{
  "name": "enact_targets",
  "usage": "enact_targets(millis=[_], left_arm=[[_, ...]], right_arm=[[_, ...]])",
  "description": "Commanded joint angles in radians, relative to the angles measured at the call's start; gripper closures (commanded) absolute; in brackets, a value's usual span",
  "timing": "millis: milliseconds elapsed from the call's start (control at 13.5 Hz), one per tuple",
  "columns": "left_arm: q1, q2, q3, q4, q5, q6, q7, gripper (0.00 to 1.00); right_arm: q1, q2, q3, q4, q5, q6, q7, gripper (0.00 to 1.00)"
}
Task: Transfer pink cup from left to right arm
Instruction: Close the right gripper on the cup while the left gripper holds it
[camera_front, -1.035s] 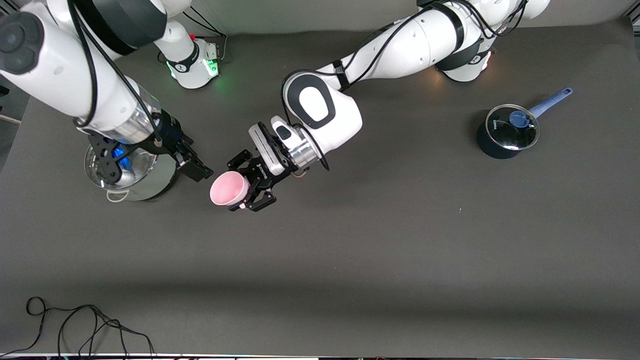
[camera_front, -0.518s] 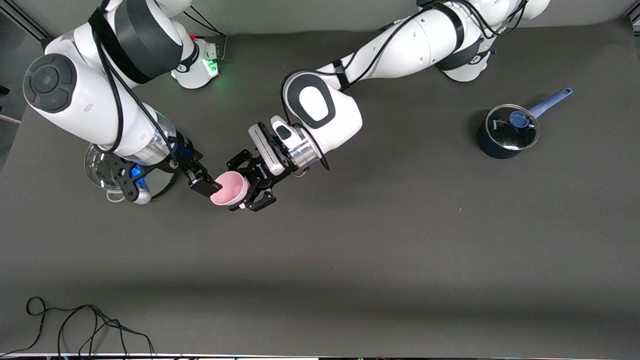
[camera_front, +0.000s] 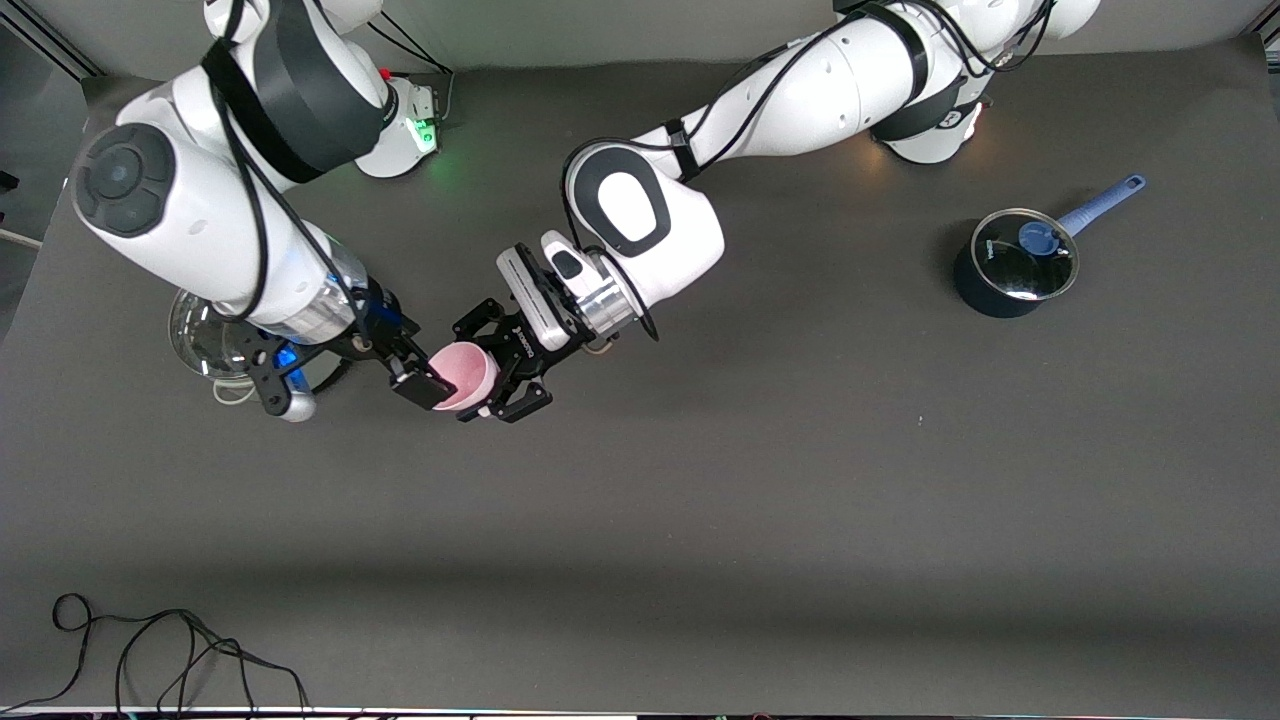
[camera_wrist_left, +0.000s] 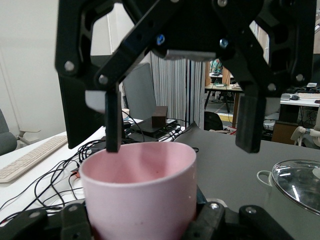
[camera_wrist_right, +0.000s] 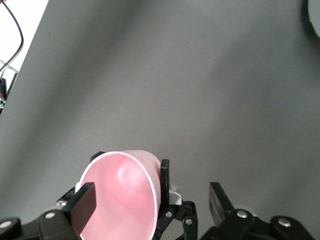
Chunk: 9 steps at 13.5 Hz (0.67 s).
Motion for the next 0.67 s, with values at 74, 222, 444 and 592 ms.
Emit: enact_targets(millis=[74,222,444,592], left_arm=[[-0.018,-0.013,0.019,0.011,-0.007,0.021,-0.017,1.0],[-0.018,-0.013,0.019,0.011,-0.007,0.021,-0.017,1.0],[-0.018,-0.015,0.019,0.011,-0.008,0.021,-0.019,1.0],[-0.018,-0.015,0.019,0.011,-0.007,0.021,-0.019,1.0]], right_arm=[[0.012,0.0,-0.008,-0.001,0.019,0.004,0.051,0.05],[0.011,-0.003,-0.008,0.001,0.019,-0.002,0.045,0.16],[0.012,-0.004,-0.008,0.002,0.019,-0.002,0.048,0.51],[0.012,-0.004,-0.008,0.005,0.019,-0.002,0.045,0.75]])
